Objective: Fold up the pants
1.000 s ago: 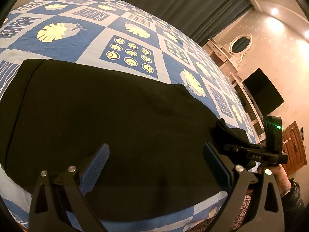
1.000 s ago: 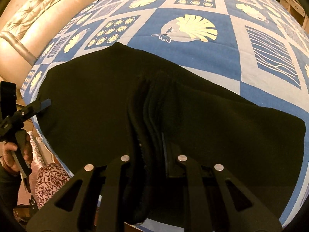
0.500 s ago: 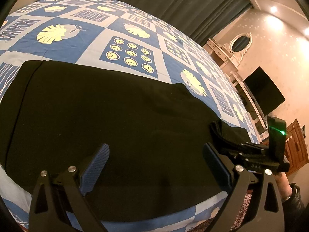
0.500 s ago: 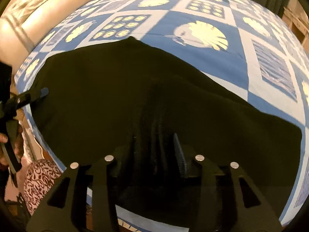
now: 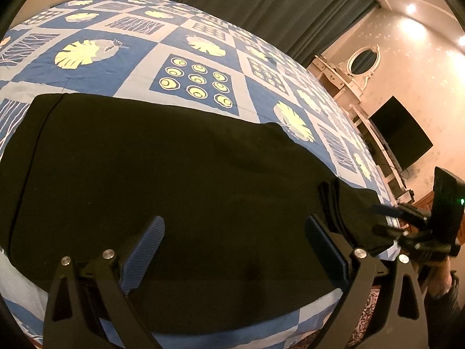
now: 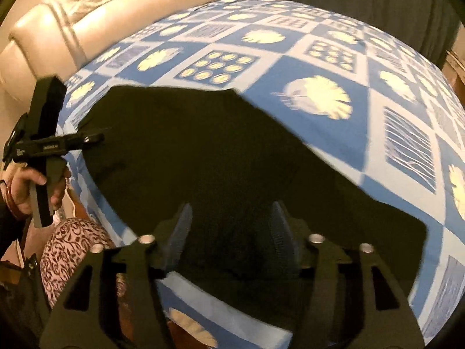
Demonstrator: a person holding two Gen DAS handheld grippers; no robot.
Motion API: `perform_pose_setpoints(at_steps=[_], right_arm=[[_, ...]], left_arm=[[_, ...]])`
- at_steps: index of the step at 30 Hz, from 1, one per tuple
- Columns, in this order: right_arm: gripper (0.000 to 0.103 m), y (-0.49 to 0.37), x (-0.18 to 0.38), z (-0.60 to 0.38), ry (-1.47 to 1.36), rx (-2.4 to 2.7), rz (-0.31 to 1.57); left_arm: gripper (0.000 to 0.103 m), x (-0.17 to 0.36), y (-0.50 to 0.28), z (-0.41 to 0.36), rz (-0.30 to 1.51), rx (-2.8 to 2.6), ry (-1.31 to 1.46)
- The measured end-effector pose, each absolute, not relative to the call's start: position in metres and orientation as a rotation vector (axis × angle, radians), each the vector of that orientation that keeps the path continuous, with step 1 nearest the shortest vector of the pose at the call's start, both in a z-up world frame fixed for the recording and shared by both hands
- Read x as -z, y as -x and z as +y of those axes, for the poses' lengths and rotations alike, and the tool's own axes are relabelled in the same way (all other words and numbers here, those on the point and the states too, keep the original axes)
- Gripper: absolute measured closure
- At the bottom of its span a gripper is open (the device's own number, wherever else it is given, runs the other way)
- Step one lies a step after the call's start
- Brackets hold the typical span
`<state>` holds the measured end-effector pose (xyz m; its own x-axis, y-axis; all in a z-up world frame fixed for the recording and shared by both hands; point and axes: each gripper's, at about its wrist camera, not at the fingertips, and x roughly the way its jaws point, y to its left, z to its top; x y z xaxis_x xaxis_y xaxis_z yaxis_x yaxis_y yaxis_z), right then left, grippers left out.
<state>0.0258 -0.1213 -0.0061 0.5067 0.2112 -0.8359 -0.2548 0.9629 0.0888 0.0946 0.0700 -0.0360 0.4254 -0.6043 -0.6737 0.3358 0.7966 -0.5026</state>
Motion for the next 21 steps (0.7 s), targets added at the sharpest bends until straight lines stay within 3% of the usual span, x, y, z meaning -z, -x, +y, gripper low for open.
perform_pose_setpoints(at_steps=[5, 11, 14, 18, 21], right_arm=[[0.039, -0.021, 0.013, -0.221, -0.057, -0.181, 1.001], [0.043, -0.021, 0.067, -0.375, -0.696, -0.317, 0.977], [0.047, -0.02, 0.073, -0.395, -0.76, -0.352, 0.929], [0.037, -0.004, 0.063, -0.422, -0.856, -0.384, 0.785], [0.037, -0.008, 0.087, -0.438, -0.909, -0.335, 0.874]], left_arm=[[0.007, 0.037, -0.094, 0.067, 0.964, 0.592, 0.297], [0.007, 0.037, -0.094, 0.065, 0.959, 0.591, 0.285], [0.007, 0.037, -0.093, 0.065, 0.954, 0.592, 0.282], [0.007, 0.037, -0.093, 0.065, 0.957, 0.592, 0.277], [0.007, 0.037, -0.093, 0.064, 0.95, 0.59, 0.283]])
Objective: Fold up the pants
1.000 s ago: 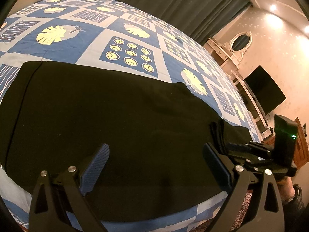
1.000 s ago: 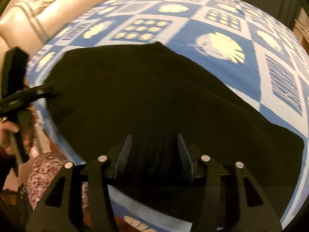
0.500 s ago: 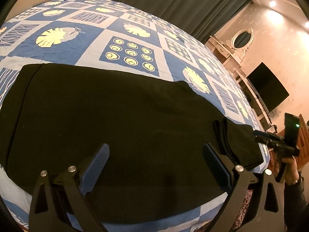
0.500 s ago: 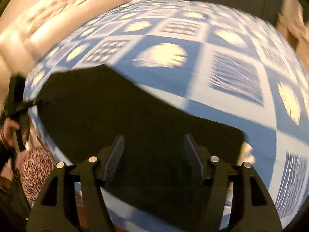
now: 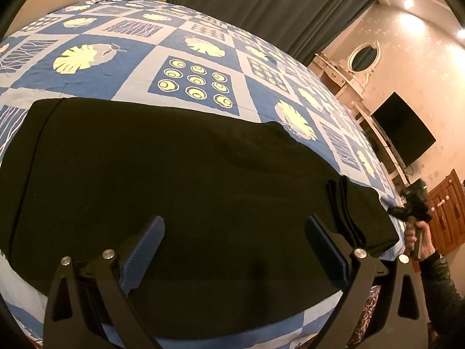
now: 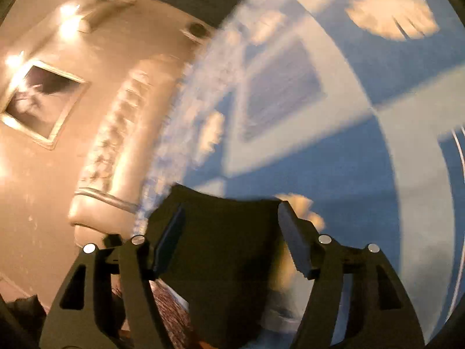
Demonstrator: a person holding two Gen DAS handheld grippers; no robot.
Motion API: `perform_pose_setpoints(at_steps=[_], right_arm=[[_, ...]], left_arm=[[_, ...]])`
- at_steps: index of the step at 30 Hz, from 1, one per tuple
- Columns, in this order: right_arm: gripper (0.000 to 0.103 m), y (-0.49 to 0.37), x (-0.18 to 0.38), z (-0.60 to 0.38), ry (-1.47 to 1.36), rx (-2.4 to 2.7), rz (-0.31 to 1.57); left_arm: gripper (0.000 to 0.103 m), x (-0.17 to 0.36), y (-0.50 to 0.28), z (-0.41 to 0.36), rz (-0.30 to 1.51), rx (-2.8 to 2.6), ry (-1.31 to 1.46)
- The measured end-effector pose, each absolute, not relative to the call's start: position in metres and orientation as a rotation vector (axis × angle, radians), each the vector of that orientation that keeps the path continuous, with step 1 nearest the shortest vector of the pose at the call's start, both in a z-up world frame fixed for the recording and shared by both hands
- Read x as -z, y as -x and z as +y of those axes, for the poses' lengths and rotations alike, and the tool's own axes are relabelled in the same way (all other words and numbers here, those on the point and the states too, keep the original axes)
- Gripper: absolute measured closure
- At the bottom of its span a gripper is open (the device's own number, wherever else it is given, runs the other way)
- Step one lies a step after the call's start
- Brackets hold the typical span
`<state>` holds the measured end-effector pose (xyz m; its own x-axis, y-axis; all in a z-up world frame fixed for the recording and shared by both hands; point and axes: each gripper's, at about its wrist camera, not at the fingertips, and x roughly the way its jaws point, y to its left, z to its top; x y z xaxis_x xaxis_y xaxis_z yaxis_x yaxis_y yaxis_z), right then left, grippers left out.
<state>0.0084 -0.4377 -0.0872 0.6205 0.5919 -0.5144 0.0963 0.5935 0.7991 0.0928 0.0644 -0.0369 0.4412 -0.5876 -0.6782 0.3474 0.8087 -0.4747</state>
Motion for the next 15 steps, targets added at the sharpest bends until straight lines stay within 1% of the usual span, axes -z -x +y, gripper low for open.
perform_pose_setpoints(at_steps=[2, 4, 5, 6, 7, 8, 9, 11, 13, 14, 15], right_arm=[[0.037, -0.017, 0.107, -0.433, -0.89, -0.324, 0.97], [0.037, -0.022, 0.111, -0.429, -0.911, -0.354, 0.954], [0.042, -0.025, 0.112, -0.428, -0.943, -0.377, 0.944], [0.058, -0.029, 0.113, -0.425, -0.97, -0.409, 0.939], [0.064, -0.032, 0.114, -0.422, -0.955, -0.405, 0.954], [0.077, -0.035, 0.114, -0.417, -0.917, -0.393, 0.974], [0.082, -0.038, 0.113, -0.413, -0.882, -0.398, 0.986], [0.084, -0.037, 0.111, -0.415, -0.86, -0.398, 0.994], [0.083, -0.035, 0.11, -0.414, -0.854, -0.377, 0.996], [0.079, -0.033, 0.109, -0.412, -0.852, -0.369, 0.992], [0.072, -0.03, 0.107, -0.411, -0.864, -0.368, 0.987]], left_arm=[[0.007, 0.037, -0.092, 0.063, 0.947, 0.589, 0.276], [0.007, 0.037, -0.091, 0.063, 0.946, 0.59, 0.267], [0.007, 0.037, -0.091, 0.063, 0.947, 0.589, 0.266], [0.007, 0.037, -0.091, 0.063, 0.948, 0.588, 0.267], [0.007, 0.037, -0.091, 0.063, 0.948, 0.587, 0.269], [0.007, 0.037, -0.091, 0.063, 0.948, 0.587, 0.271], [0.007, 0.037, -0.091, 0.063, 0.948, 0.589, 0.273], [0.007, 0.037, -0.09, 0.064, 0.944, 0.594, 0.275], [0.007, 0.038, -0.09, 0.065, 0.939, 0.598, 0.276], [0.007, 0.038, -0.09, 0.065, 0.938, 0.598, 0.274], [0.007, 0.038, -0.09, 0.065, 0.939, 0.598, 0.272]])
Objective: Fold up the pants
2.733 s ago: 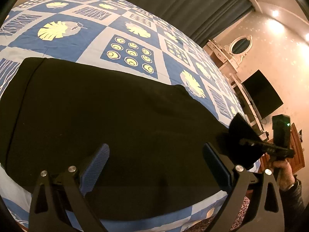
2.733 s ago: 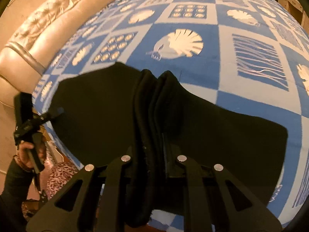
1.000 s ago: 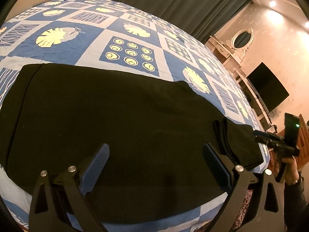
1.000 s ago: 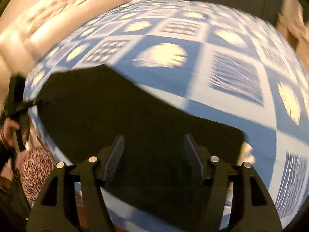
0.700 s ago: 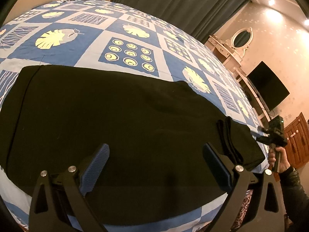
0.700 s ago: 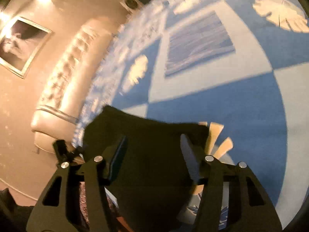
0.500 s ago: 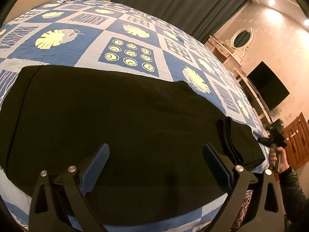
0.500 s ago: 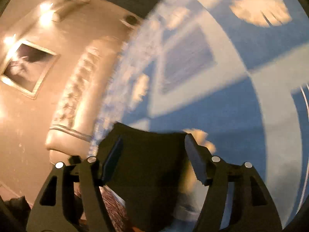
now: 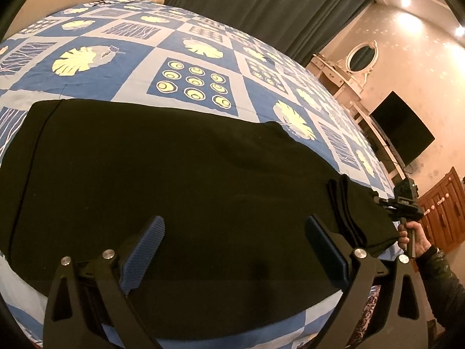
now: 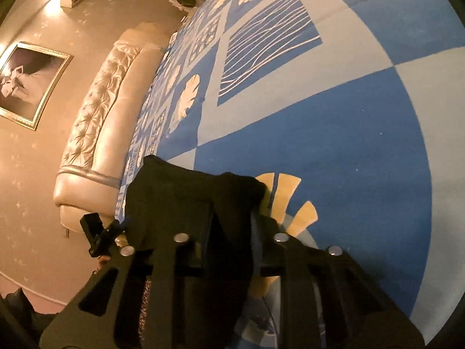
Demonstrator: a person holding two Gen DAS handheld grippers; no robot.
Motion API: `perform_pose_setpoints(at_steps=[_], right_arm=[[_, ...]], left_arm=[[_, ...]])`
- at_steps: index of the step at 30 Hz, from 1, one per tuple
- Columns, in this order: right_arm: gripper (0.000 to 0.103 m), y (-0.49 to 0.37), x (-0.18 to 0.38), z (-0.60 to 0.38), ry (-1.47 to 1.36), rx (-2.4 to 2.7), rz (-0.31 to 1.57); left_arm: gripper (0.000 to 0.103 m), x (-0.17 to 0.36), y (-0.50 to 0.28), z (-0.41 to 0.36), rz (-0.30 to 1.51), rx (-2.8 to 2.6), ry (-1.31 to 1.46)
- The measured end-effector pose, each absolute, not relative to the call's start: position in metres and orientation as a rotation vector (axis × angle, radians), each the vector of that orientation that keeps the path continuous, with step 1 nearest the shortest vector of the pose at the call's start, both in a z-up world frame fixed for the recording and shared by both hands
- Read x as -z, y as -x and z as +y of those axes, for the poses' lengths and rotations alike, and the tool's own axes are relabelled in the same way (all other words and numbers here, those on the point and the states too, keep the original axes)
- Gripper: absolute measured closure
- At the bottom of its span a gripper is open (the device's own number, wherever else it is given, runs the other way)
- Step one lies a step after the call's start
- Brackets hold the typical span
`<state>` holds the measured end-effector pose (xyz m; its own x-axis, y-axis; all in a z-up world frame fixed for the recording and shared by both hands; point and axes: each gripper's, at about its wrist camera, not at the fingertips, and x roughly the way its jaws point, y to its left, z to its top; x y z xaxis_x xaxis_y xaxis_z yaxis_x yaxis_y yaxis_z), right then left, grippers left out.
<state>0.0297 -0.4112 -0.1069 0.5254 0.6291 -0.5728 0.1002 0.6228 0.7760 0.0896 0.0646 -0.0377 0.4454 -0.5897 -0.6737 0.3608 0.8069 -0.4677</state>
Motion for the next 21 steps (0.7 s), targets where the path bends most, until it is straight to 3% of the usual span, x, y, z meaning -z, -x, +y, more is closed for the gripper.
perform_pose_setpoints(at_steps=[1, 2, 3, 9, 10, 11, 12, 14, 21], right_arm=[[0.065, -0.025, 0.106, -0.409, -0.893, -0.379, 0.982], [0.045, -0.018, 0.107, -0.411, -0.914, -0.399, 0.983], [0.039, -0.01, 0.107, -0.408, -0.928, -0.434, 0.987], [0.038, 0.041, 0.11, -0.379, -0.896, -0.563, 1.081], [0.039, 0.047, 0.109, -0.375, -0.888, -0.566, 1.085], [0.047, 0.05, 0.108, -0.373, -0.87, -0.555, 1.086], [0.066, 0.051, 0.11, -0.372, -0.854, -0.542, 1.1], [0.078, 0.05, 0.115, -0.375, -0.858, -0.517, 1.118], [0.079, 0.05, 0.118, -0.372, -0.836, -0.526, 1.099]], left_arm=[[0.007, 0.037, -0.09, 0.064, 0.941, 0.598, 0.272], [0.007, 0.037, -0.09, 0.065, 0.942, 0.6, 0.275], [0.007, 0.037, -0.09, 0.066, 0.943, 0.601, 0.281], [0.007, 0.037, -0.09, 0.07, 0.939, 0.609, 0.318], [0.007, 0.037, -0.09, 0.07, 0.938, 0.609, 0.316], [0.007, 0.037, -0.09, 0.069, 0.937, 0.609, 0.312], [0.007, 0.037, -0.089, 0.068, 0.937, 0.608, 0.308], [0.007, 0.037, -0.089, 0.068, 0.934, 0.61, 0.298], [0.007, 0.04, -0.089, 0.073, 0.918, 0.632, 0.321]])
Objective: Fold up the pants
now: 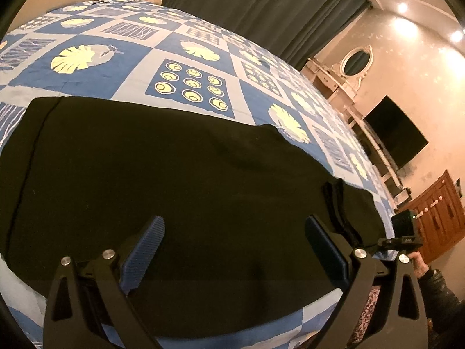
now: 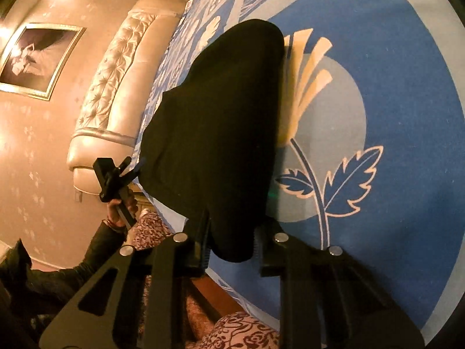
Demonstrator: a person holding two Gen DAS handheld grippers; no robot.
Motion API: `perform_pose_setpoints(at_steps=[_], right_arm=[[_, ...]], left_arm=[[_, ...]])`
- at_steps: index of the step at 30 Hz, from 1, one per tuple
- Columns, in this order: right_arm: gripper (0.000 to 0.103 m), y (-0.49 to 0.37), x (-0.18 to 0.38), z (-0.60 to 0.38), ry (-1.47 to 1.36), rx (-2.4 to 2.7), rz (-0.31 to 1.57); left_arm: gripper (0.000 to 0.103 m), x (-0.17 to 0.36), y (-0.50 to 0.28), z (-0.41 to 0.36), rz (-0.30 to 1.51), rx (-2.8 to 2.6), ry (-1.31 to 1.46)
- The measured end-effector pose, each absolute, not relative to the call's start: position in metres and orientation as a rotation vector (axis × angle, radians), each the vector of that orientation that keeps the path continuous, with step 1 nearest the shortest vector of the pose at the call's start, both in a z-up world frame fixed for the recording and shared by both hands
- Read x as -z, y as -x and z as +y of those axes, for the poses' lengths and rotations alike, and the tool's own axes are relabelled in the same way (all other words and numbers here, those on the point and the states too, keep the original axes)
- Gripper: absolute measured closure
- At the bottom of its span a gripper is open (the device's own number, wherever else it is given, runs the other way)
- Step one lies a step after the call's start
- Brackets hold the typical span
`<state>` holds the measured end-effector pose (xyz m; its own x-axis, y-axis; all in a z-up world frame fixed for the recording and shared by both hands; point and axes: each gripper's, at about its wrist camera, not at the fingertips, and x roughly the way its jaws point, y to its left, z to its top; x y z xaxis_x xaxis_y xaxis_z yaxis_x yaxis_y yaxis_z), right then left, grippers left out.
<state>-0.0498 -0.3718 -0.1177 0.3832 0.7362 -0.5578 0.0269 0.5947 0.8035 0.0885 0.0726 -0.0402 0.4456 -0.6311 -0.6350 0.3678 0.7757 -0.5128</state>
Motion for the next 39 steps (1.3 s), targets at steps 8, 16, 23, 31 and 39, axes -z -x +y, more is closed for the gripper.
perform_pose_setpoints(at_steps=[8, 16, 23, 31, 39], right_arm=[[0.048, 0.071, 0.089, -0.381, -0.827, -0.484, 1.035], [0.041, 0.088, 0.054, -0.381, -0.739, -0.369, 0.975], [0.039, 0.079, 0.041, -0.358, -0.701, -0.388, 0.958], [0.035, 0.064, 0.046, -0.336, -0.709, -0.413, 0.968], [0.035, 0.059, 0.047, -0.324, -0.719, -0.439, 0.964]], left_arm=[[0.007, 0.025, -0.09, 0.093, 0.9, 0.715, 0.398], [0.007, 0.003, -0.102, 0.187, 0.85, 0.679, 0.523], [0.007, 0.045, -0.127, 0.264, 0.927, 0.575, 0.738], [0.007, 0.065, -0.146, 0.261, 0.978, 0.754, 0.812], [0.007, 0.07, -0.17, 0.246, 1.034, 0.844, 0.861]])
